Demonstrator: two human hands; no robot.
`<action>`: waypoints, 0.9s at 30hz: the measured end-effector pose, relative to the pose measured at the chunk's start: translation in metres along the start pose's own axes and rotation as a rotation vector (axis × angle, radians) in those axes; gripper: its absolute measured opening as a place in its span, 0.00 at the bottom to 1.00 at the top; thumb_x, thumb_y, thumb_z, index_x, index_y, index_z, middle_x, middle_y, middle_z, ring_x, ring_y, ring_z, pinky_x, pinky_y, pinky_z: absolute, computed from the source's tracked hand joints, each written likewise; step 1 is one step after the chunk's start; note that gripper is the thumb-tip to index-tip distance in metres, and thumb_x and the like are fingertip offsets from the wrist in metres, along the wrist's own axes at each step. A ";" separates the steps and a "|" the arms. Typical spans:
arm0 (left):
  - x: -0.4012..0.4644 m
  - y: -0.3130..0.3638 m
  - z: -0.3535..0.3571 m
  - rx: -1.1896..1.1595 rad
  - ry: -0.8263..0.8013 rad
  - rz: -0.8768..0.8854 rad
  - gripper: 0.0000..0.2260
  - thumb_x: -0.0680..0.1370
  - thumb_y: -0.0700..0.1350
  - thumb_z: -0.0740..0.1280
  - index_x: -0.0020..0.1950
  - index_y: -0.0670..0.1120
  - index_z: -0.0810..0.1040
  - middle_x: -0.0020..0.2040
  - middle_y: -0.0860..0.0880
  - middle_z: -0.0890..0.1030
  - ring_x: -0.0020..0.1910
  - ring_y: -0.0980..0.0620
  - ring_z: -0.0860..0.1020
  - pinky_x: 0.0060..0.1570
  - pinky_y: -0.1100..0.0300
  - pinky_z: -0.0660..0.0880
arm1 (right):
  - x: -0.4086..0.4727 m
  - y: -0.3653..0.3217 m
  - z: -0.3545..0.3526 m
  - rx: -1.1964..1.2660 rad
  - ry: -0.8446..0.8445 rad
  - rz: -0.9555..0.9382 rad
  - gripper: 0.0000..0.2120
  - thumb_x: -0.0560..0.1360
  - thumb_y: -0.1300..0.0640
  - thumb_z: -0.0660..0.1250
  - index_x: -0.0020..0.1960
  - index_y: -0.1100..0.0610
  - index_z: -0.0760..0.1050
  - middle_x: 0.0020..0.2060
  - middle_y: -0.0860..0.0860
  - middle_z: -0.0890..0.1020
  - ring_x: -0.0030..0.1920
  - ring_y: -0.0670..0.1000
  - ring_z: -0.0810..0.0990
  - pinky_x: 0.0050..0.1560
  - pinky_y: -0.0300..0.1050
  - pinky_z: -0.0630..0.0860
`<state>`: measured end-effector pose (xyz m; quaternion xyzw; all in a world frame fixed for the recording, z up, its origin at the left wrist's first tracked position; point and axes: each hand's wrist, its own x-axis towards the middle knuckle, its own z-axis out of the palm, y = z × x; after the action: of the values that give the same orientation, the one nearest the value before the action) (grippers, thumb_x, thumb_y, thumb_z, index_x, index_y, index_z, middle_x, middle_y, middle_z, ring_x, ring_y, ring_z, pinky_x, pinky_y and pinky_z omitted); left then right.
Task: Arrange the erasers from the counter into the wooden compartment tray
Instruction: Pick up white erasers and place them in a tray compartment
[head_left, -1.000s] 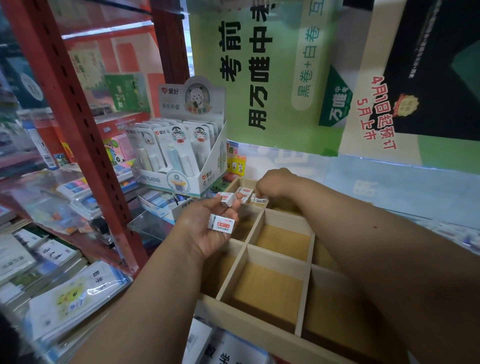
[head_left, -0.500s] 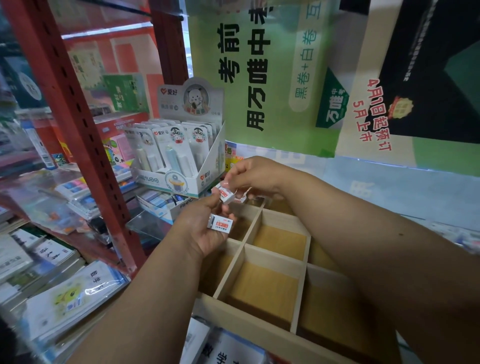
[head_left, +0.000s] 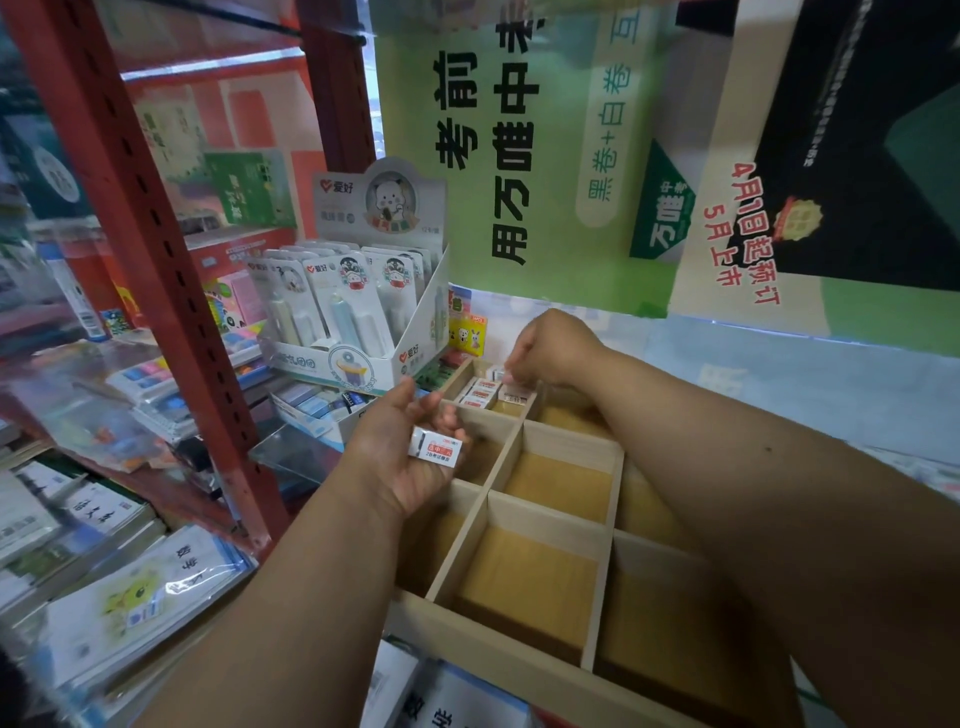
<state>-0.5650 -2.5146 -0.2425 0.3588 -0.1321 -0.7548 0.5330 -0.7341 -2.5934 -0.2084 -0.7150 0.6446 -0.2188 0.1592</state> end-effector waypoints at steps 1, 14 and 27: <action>0.000 0.000 0.000 -0.001 0.004 0.000 0.15 0.81 0.54 0.60 0.46 0.42 0.74 0.29 0.44 0.78 0.31 0.55 0.72 0.25 0.63 0.74 | 0.003 0.003 0.004 -0.113 -0.045 0.014 0.09 0.68 0.56 0.75 0.47 0.58 0.84 0.45 0.53 0.85 0.45 0.52 0.81 0.47 0.43 0.78; 0.002 0.000 -0.001 0.009 0.018 0.012 0.16 0.81 0.54 0.59 0.49 0.42 0.74 0.28 0.43 0.78 0.29 0.54 0.73 0.25 0.62 0.74 | 0.023 0.008 0.038 -0.374 -0.118 0.052 0.14 0.66 0.54 0.77 0.49 0.59 0.83 0.40 0.52 0.80 0.43 0.53 0.78 0.33 0.38 0.68; -0.002 0.000 -0.001 -0.142 -0.179 -0.004 0.26 0.82 0.60 0.52 0.64 0.41 0.72 0.45 0.40 0.84 0.41 0.44 0.84 0.35 0.54 0.81 | -0.051 -0.045 0.012 0.062 -0.333 -0.517 0.11 0.64 0.58 0.79 0.44 0.56 0.82 0.36 0.44 0.81 0.31 0.35 0.73 0.33 0.27 0.67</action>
<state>-0.5644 -2.5129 -0.2427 0.2516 -0.1246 -0.7923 0.5417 -0.6931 -2.5382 -0.2011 -0.8762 0.3994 -0.1515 0.2231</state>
